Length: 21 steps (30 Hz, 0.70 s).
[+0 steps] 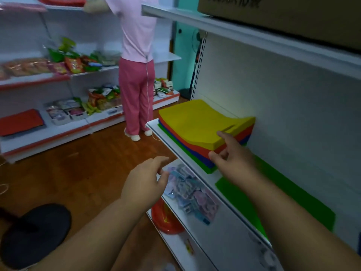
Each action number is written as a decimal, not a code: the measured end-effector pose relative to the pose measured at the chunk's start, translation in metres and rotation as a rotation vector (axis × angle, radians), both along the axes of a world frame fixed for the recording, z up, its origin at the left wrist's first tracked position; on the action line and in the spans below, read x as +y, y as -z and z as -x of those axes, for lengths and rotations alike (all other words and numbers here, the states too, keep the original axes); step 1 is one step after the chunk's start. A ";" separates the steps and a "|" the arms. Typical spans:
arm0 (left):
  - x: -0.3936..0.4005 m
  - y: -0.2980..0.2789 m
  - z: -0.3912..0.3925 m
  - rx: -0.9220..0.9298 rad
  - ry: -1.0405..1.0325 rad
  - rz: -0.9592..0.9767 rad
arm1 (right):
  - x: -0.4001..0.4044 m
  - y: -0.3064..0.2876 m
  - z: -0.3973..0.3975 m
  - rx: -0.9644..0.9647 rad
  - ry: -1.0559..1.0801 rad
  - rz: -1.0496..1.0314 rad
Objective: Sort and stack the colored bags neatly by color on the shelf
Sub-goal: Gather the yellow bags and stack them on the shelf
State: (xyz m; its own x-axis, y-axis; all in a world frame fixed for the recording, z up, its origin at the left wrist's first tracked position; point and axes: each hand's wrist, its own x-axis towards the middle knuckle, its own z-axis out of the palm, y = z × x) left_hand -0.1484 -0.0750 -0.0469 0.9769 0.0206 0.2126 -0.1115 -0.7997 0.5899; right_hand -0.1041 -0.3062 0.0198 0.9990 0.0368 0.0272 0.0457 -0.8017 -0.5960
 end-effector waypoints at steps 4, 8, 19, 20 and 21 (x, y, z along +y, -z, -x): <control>0.004 0.004 -0.051 0.110 0.095 0.100 | -0.001 0.013 -0.048 0.152 -0.011 0.040; 0.014 0.007 -0.098 0.317 0.165 0.433 | 0.002 0.022 -0.064 0.248 0.081 0.030; 0.048 0.032 -0.212 0.424 0.117 0.849 | 0.050 0.016 -0.012 -0.053 0.694 -0.071; 0.053 0.033 -0.214 0.407 0.131 0.836 | 0.054 0.018 -0.005 -0.086 0.717 -0.058; 0.058 0.034 -0.213 0.401 0.159 0.811 | 0.059 0.021 0.003 -0.126 0.740 -0.056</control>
State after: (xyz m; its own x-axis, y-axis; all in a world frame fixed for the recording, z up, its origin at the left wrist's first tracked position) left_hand 0.0646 -0.0166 -0.0810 0.9784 -0.1260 -0.1639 0.1495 -0.1165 0.9819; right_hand -0.1069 -0.2470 -0.0009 0.7517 -0.6475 0.1252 -0.4225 -0.6186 -0.6624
